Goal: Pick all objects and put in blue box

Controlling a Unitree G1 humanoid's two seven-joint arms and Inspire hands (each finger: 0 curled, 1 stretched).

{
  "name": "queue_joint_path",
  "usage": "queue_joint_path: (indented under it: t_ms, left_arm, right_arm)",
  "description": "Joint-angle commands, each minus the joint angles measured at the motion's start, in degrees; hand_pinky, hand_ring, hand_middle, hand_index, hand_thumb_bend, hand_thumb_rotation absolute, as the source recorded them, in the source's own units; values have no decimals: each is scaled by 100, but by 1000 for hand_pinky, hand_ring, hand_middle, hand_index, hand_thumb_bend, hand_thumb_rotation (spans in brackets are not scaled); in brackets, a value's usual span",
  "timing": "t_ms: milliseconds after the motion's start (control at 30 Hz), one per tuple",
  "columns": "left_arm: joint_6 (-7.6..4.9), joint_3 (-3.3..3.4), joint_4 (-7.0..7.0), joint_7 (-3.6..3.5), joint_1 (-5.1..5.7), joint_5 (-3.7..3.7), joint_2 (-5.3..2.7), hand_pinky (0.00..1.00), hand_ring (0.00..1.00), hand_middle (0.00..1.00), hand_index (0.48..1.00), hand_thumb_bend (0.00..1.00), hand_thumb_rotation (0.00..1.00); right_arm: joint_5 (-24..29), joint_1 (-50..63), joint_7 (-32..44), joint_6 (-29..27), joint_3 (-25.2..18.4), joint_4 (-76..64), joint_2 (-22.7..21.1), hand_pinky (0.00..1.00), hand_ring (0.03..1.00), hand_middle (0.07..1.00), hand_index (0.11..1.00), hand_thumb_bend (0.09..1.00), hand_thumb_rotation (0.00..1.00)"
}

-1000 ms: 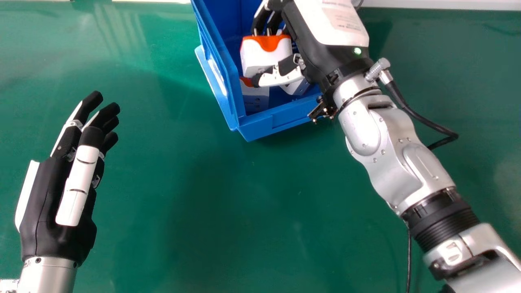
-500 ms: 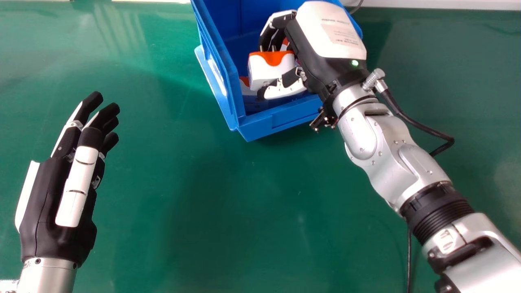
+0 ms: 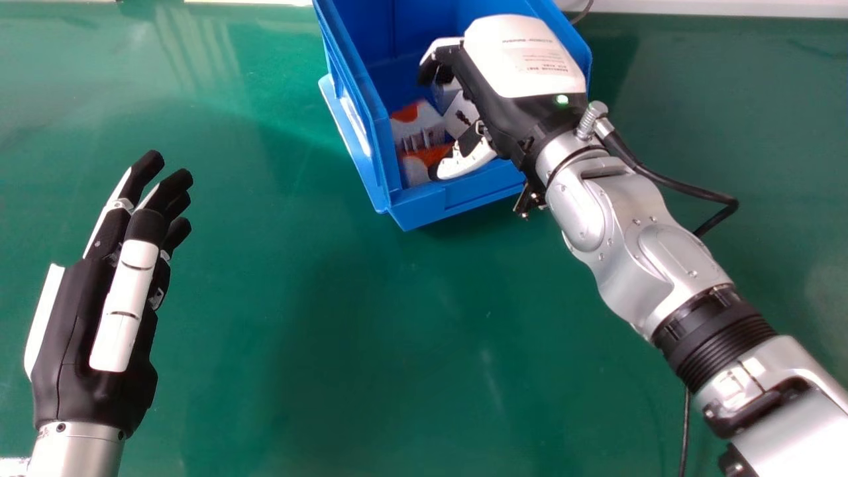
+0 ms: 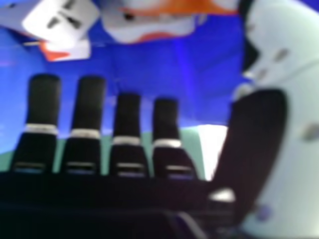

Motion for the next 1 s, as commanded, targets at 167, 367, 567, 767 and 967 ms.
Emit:
queue_joint_path:
  t_ms: [167, 367, 567, 767, 967]
  left_arm:
    - [-163, 58, -23, -12, -5, -2, 20, 955, 944, 903, 924, 658, 761]
    - [-123, 38, -83, 70, 4, 10, -27, 952, 938, 899, 920, 662, 749]
    - [-169, 51, -42, 10, -13, -42, -3, 948, 935, 895, 919, 657, 748]
    - [-202, 68, 4, -16, -33, -24, 11, 952, 938, 898, 920, 647, 750]
    - [-192, 50, 14, -39, -11, -58, 3, 956, 941, 900, 919, 640, 751]
  right_arm:
    - [-78, -192, -44, 94, 62, -96, -58, 975, 988, 990, 989, 969, 294]
    - [-62, -198, -119, 109, 70, -87, -51, 969, 995, 996, 996, 968, 297]
    - [-66, -212, -135, 133, 77, -79, -37, 962, 999, 1000, 1000, 956, 287]
    - [-34, -204, -59, 169, 62, -124, -35, 952, 1000, 1000, 1000, 953, 281]
    - [-116, -89, 4, 177, 115, -419, -147, 933, 1000, 1000, 1000, 946, 272]
